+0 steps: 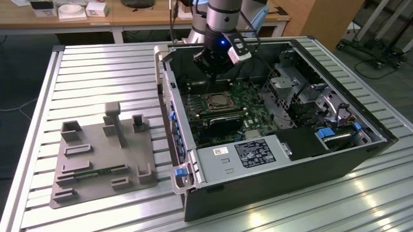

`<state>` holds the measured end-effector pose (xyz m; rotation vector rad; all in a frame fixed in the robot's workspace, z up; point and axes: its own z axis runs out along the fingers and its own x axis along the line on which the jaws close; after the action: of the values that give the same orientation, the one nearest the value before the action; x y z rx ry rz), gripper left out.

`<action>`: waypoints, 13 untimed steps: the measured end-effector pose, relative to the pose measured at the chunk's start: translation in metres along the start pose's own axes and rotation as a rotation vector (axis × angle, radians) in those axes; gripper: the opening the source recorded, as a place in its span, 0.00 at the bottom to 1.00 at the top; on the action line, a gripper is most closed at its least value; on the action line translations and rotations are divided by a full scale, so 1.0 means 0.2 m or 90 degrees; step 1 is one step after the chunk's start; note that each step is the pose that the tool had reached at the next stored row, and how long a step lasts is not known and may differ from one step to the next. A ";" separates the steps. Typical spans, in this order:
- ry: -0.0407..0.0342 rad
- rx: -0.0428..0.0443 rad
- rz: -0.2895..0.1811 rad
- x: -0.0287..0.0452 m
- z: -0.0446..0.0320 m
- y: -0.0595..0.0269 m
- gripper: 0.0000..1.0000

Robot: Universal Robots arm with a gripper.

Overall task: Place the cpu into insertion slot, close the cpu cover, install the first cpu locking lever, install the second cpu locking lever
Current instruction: 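Install the first cpu locking lever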

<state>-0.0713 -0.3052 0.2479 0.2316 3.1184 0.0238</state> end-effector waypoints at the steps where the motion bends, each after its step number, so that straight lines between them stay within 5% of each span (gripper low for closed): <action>1: 0.0002 0.0000 0.000 -0.010 0.002 0.003 0.10; 8: 0.0010 0.0001 0.000 -0.067 0.015 0.019 0.10; 13: 0.0012 0.0002 -0.001 -0.076 0.019 0.022 0.10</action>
<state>-0.0554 -0.3030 0.2445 0.2286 3.1205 0.0235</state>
